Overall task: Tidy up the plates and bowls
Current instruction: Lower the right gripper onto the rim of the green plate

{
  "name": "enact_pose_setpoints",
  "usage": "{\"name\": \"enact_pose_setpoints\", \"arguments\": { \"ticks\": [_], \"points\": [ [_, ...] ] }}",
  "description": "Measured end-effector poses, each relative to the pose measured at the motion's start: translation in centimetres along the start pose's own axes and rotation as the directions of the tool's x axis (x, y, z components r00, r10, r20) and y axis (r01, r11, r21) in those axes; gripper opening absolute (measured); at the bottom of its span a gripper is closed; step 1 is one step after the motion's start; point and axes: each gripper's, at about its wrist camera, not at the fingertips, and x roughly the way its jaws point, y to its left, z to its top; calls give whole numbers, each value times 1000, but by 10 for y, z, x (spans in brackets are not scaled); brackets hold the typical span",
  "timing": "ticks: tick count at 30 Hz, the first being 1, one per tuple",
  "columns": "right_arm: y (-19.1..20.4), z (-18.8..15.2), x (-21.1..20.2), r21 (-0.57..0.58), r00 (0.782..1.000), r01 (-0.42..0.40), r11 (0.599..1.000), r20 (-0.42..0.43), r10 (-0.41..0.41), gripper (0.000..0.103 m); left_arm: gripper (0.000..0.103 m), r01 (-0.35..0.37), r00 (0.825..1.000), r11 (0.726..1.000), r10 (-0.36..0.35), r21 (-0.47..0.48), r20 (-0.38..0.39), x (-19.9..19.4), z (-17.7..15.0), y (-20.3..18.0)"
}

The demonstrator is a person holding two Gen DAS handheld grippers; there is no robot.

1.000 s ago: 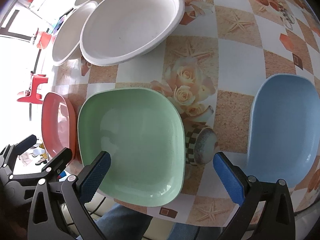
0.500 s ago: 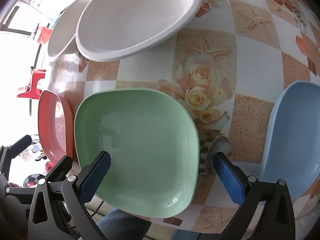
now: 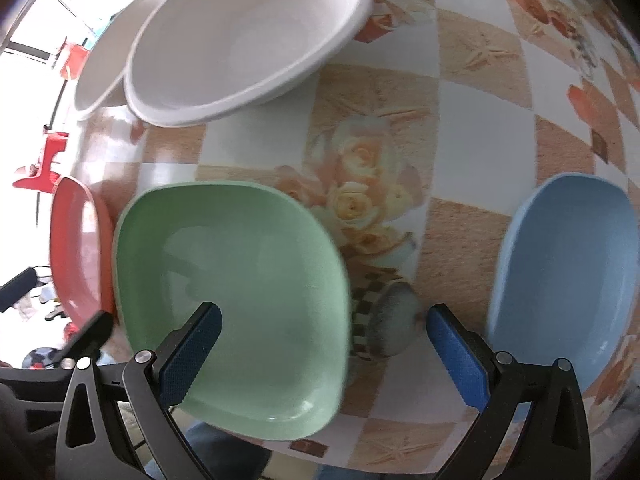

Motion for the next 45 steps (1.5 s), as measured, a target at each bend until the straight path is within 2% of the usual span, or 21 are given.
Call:
{"name": "enact_pose_setpoints", "arguments": {
  "ticks": [8, 14, 27, 33, 35, 39, 45],
  "points": [
    [-27, -17, 6, -17, 996, 83, 996, 14, -83, 103, 103, 2, 1000, 1000, -3, 27, 5, -1, 2, -14],
    [-73, -24, 5, 39, 993, 119, 992, 8, -120, 103, 103, 22, 1000, 998, -23, 65, 14, -2, 8, -35],
    [-156, -48, -9, 124, 992, 126, 984, -3, -127, 103, 103, 81, 996, 990, -83, 118, 17, 1, 23, -75],
    [-198, -63, -28, 93, 983, 185, 978, -7, -185, 103, 103, 95, 994, 984, -102, 151, 38, -2, 25, -90],
    [-214, -70, -30, 107, 985, 170, 980, -18, -169, 103, 103, 98, 993, 981, -107, 168, 44, -1, 27, -96],
    [-244, -83, -34, 200, 997, 77, 977, -29, -73, 103, 103, 115, 990, 974, -128, 192, 54, 0, 32, -106],
    [-288, -105, -39, 360, 999, 34, 932, -38, -21, 103, 103, 111, 987, 954, -138, 278, 79, -4, 47, -126]
  ]
}}
